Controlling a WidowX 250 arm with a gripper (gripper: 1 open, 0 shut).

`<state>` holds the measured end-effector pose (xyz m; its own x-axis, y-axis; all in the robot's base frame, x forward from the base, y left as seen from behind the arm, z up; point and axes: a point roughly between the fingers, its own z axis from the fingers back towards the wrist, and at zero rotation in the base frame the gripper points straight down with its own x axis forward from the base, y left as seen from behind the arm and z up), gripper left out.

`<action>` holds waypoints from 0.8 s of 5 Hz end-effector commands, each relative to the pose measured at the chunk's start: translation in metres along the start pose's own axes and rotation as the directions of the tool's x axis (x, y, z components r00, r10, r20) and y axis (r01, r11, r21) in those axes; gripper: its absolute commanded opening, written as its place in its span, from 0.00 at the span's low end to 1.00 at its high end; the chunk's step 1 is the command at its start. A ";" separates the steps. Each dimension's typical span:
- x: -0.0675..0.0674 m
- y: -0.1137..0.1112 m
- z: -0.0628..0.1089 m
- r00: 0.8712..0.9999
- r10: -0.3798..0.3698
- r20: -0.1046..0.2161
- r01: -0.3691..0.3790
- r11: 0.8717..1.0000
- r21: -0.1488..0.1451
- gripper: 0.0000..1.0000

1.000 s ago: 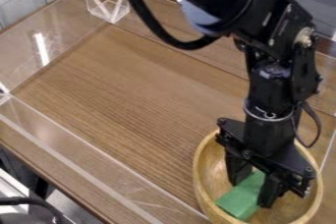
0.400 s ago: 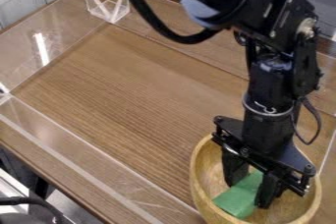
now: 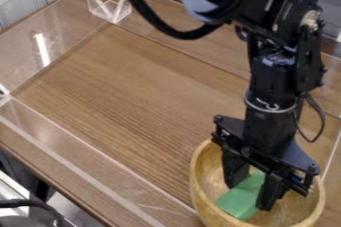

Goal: Remove the green block from inside the brown bowl and put it on the table

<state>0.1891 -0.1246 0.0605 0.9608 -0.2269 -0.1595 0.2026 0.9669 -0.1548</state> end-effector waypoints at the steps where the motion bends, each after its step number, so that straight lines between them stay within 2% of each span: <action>1: 0.005 -0.004 0.019 0.999 0.011 0.053 -0.010 1.000 -0.021 0.00; 4: 0.004 -0.002 0.031 0.998 0.039 0.053 -0.037 0.999 -0.032 0.00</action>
<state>0.1894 -0.1207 0.0754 0.9669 -0.1880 -0.1723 0.1611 0.9740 -0.1591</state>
